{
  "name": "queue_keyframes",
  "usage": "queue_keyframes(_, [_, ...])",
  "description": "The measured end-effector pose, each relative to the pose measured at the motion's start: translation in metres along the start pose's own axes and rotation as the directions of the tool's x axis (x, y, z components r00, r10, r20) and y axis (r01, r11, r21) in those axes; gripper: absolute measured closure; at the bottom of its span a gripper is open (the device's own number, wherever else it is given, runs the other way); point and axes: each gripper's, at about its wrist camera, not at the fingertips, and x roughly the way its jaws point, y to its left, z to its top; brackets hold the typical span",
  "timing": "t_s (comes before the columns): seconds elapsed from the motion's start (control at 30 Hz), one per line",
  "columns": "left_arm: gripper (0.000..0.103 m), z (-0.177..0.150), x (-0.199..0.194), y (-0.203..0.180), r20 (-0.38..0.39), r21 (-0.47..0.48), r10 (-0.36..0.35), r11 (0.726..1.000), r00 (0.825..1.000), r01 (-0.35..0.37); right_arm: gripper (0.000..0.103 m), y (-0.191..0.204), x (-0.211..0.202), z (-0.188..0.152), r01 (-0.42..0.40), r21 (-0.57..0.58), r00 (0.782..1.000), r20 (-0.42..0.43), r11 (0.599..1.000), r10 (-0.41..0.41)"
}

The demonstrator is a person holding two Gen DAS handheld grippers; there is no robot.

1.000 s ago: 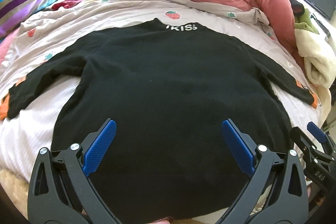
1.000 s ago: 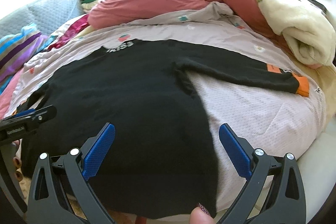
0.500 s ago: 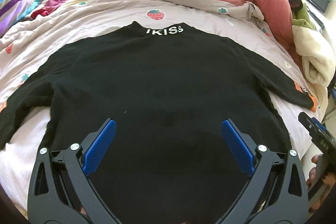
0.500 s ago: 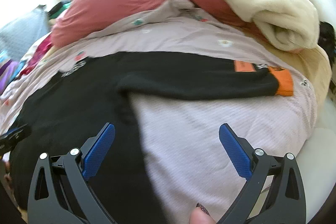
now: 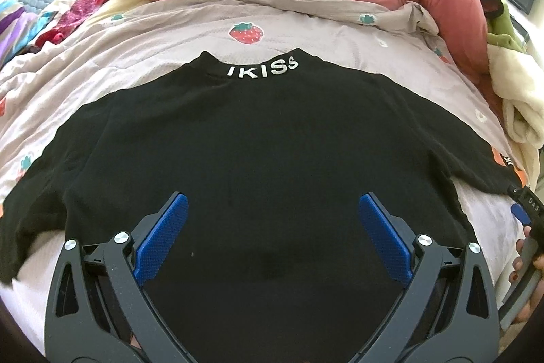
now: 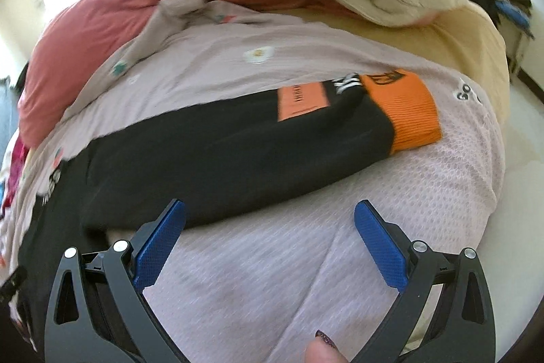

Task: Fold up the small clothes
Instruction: 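Move the right gripper to the orange sleeve cuff and grasp it, then lift the sleeve with the right gripper and lay it across the shirt body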

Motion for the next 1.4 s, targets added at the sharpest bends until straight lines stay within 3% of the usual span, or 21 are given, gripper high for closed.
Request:
queue_keyframes(0.5, [0.008,0.033,0.05,0.011,-0.053,0.014,0.005,1.0,0.999,-0.004,0.005,-0.044,0.037,0.047,-0.002,0.192,0.998,0.055,0.981,-0.008])
queue_keyframes(0.57, [0.008,0.038,0.054,0.015,-0.054,0.011,0.003,1.0,0.999,-0.003,0.019,-0.046,0.038,0.051,0.003,0.205,0.998,0.062,0.979,-0.016])
queue_keyframes(0.6, [0.008,0.04,0.056,0.018,-0.053,0.008,0.003,1.0,0.999,-0.003,0.031,-0.047,0.039,0.053,0.012,0.21,0.998,0.065,0.978,-0.026])
queue_keyframes(0.83, [0.008,0.044,0.067,0.036,-0.054,-0.027,0.0,1.0,0.999,-0.001,0.076,-0.052,0.036,0.058,-0.017,0.213,0.996,0.085,0.977,-0.002])
queue_keyframes(1.13, [0.008,0.041,0.058,0.044,-0.047,-0.028,-0.013,1.0,0.999,0.012,0.084,-0.003,0.004,0.062,-0.12,0.033,0.978,0.177,0.992,0.113])
queue_keyframes(1.4, [0.008,0.043,0.04,0.058,-0.024,-0.065,-0.053,0.997,0.998,0.051,0.084,0.076,-0.026,0.064,-0.217,-0.141,0.949,0.203,0.966,0.243])
